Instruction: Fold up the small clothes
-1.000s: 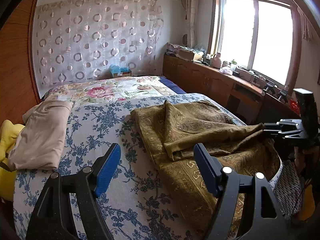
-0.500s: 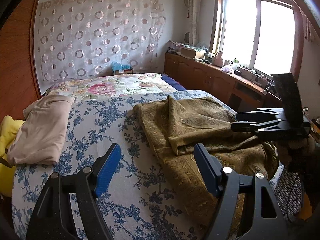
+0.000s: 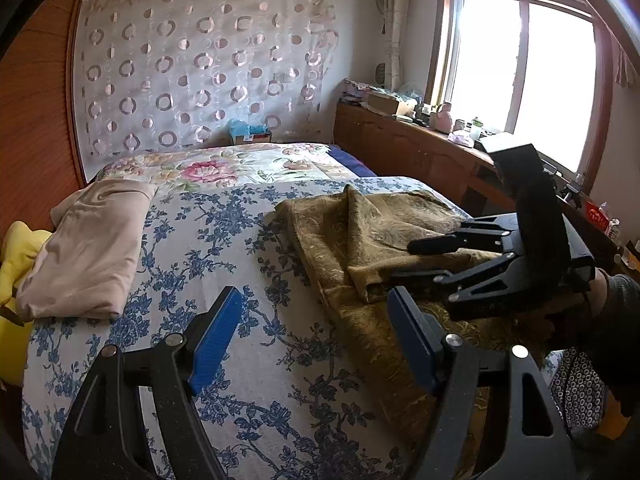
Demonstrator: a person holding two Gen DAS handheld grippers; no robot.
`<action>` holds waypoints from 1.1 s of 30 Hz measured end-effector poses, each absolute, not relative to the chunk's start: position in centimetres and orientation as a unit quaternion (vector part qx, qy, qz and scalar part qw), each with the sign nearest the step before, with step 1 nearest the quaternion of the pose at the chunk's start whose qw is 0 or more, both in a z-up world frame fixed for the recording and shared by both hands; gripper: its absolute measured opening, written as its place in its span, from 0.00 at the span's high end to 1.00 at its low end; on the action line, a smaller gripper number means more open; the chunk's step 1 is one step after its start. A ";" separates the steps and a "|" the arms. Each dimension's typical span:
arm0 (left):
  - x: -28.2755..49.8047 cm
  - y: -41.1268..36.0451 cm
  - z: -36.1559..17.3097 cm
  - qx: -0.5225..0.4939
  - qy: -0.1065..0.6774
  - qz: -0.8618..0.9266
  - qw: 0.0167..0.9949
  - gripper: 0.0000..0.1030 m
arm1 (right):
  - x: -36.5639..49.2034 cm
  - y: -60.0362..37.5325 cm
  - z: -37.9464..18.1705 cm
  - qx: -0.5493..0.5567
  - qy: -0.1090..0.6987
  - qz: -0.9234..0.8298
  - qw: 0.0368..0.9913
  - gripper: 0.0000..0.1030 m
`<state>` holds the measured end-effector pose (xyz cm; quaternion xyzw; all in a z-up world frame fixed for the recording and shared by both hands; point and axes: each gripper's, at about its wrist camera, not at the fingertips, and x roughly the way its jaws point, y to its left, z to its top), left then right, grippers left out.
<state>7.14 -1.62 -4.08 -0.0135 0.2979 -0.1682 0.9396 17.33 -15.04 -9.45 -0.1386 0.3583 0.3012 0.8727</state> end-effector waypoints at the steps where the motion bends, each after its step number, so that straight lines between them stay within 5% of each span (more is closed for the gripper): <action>1: 7.2 -1.6 -4.1 -0.014 0.298 -0.168 0.939 0.26 | 17.5 -14.6 -9.6 -0.142 0.360 0.309 0.869 0.43; 29: 7.2 -1.9 -4.6 -0.016 0.306 -0.171 0.936 0.26 | 17.9 -12.3 -10.8 -0.186 0.388 0.352 0.831 0.44; 33: 7.2 -2.0 -4.8 -0.015 0.307 -0.172 0.936 0.26 | 18.5 -13.0 -10.7 -0.165 0.391 0.360 0.831 0.59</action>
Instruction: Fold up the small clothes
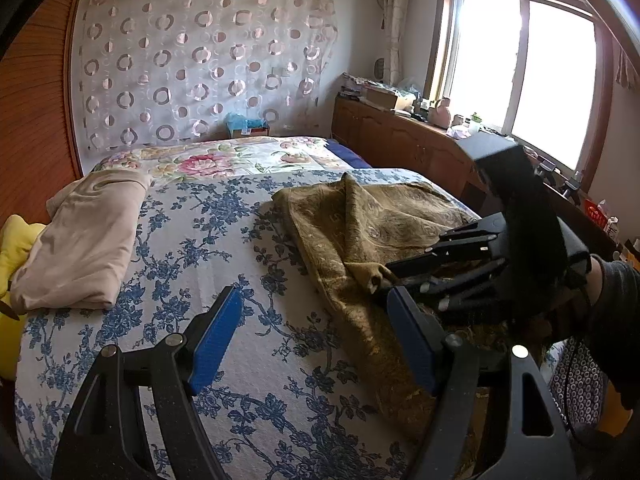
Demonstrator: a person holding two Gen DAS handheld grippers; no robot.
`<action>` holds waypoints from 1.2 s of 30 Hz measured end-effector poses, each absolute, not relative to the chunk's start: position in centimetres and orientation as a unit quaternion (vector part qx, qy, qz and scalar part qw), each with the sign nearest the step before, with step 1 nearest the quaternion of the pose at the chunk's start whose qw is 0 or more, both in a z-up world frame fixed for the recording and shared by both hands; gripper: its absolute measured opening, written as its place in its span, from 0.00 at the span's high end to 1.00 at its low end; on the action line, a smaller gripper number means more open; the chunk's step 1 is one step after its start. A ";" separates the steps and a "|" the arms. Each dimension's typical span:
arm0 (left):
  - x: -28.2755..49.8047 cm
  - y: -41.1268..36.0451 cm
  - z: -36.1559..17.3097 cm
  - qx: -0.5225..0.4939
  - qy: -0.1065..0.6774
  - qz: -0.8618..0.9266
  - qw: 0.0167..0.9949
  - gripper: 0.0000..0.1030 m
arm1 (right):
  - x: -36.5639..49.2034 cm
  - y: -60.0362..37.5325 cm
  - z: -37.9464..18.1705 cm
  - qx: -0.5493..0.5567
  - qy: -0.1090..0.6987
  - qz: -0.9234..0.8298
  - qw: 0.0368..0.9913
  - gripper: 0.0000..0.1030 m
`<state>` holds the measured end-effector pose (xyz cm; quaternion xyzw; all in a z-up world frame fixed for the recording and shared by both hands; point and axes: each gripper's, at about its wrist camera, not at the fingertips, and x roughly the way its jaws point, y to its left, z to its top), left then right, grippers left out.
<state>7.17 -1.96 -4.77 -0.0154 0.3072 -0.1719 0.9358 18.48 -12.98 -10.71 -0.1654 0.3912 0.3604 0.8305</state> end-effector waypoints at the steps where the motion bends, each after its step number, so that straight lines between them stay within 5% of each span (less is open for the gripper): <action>1: 7.2 -2.0 -4.8 -0.015 0.308 -0.173 0.936 0.26 | 18.6 -13.2 -10.6 -0.158 0.393 0.366 0.828 0.71; 4: 7.2 -2.2 -4.9 -0.013 0.309 -0.175 0.935 0.26 | 18.7 -13.9 -10.1 -0.153 0.387 0.367 0.832 0.95; 16: 7.1 -2.9 -5.2 -0.010 0.315 -0.185 0.931 0.26 | 22.1 -22.7 -3.5 -0.122 0.298 0.208 0.924 0.96; 28: 7.1 -4.0 -5.9 0.001 0.328 -0.196 0.924 0.26 | 28.9 -26.2 -7.6 -0.132 0.353 0.061 0.924 0.96; 30: 7.1 -4.1 -5.9 0.002 0.329 -0.198 0.923 0.26 | 29.6 -25.9 -7.5 -0.127 0.358 0.064 0.923 0.90; 32: 7.0 -4.3 -5.9 0.004 0.329 -0.200 0.923 0.26 | 29.3 -26.0 -7.2 -0.127 0.358 0.054 0.923 0.70; 36: 7.3 -4.6 -5.9 0.005 0.332 -0.202 0.921 0.26 | 27.8 -26.9 -5.5 -0.106 0.358 0.076 0.925 0.66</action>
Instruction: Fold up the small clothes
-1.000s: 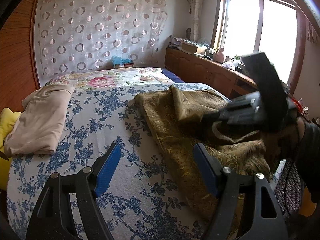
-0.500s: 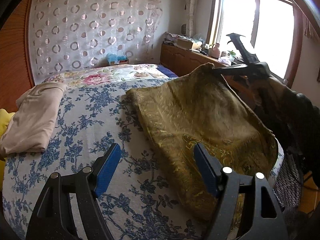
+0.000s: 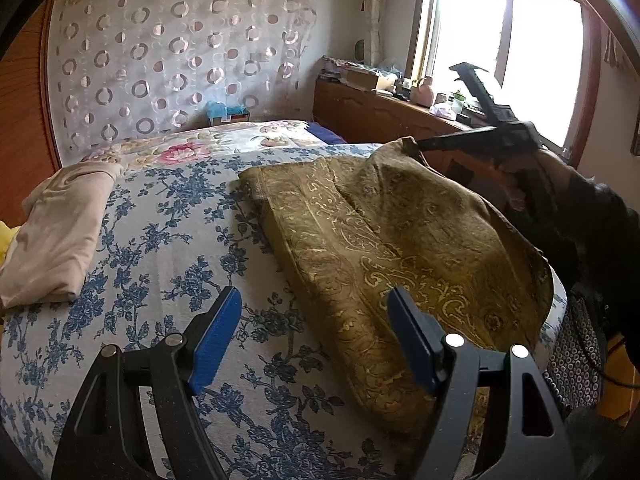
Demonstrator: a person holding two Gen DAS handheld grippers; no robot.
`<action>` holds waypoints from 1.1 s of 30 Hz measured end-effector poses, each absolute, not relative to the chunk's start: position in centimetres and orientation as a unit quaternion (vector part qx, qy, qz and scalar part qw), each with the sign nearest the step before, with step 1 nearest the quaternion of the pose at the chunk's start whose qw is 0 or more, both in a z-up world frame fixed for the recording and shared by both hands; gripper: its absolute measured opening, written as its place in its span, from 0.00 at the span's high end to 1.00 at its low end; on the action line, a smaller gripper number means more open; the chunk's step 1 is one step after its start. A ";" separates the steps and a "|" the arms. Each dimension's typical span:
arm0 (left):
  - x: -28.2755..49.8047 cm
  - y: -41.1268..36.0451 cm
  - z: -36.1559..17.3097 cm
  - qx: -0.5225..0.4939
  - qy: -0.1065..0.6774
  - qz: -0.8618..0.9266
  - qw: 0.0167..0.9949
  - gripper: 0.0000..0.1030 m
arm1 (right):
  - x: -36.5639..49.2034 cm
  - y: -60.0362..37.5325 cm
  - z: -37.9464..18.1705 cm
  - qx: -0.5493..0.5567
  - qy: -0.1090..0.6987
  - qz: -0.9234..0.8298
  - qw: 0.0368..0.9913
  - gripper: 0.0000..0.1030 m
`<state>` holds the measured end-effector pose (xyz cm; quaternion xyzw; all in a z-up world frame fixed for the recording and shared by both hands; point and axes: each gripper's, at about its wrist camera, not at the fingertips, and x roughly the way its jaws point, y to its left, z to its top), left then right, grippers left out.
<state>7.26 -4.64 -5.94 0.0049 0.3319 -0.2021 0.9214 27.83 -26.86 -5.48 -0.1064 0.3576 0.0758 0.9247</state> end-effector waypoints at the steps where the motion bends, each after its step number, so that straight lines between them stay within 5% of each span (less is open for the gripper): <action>1: 7.2 -4.7 -6.0 0.005 0.333 -0.203 0.921 0.26 | 27.2 -27.2 -5.4 -0.105 0.357 0.080 0.925 0.66; 21: 6.1 -6.9 -7.5 0.023 0.362 -0.222 0.905 0.26 | 7.5 -32.6 -7.3 -0.060 0.383 0.141 0.911 0.66; 29: 5.6 -7.4 -7.8 0.027 0.370 -0.223 0.901 0.26 | 6.8 -32.8 -7.8 -0.059 0.384 0.138 0.911 0.97; 33: 5.3 -7.3 -8.1 0.026 0.377 -0.223 0.899 0.26 | 5.9 -33.2 -7.4 -0.060 0.363 0.130 0.921 0.98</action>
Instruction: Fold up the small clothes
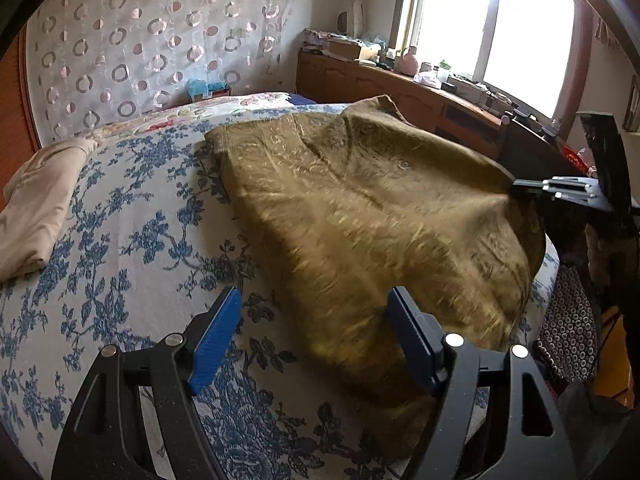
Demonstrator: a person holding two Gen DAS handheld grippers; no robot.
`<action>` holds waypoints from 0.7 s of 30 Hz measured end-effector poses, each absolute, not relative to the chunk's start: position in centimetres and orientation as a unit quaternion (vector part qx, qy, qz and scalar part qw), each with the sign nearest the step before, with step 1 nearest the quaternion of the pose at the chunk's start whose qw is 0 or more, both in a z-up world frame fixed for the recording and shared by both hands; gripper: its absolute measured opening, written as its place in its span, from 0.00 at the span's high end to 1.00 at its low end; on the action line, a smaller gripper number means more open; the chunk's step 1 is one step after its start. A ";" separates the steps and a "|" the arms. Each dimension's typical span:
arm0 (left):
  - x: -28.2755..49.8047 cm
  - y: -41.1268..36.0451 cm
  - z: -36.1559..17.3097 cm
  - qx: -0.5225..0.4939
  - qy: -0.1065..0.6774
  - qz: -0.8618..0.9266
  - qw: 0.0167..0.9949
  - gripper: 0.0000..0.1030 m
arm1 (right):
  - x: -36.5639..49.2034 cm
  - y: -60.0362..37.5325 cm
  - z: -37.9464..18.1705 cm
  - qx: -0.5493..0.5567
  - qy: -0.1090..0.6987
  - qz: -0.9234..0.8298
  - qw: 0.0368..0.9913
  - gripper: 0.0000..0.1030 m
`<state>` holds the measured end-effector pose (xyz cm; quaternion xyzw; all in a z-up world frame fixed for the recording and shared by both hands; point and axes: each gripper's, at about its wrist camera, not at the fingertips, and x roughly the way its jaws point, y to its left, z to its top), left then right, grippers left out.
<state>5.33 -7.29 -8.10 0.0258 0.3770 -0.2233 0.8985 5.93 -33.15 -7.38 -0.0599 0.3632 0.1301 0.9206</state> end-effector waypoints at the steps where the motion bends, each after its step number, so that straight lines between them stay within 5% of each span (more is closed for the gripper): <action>1: 5.3 -7.2 -8.2 0.025 0.379 -0.224 0.898 0.26 | 5.7 -33.7 -7.2 -0.056 0.358 0.117 0.925 0.99; 16: 4.4 -6.9 -8.4 0.022 0.383 -0.226 0.896 0.26 | 6.0 -33.8 -7.6 -0.042 0.368 0.111 0.922 0.98; 21: 4.0 -7.1 -8.6 0.026 0.389 -0.238 0.889 0.35 | 6.0 -32.9 -7.5 -0.062 0.355 0.095 0.928 0.83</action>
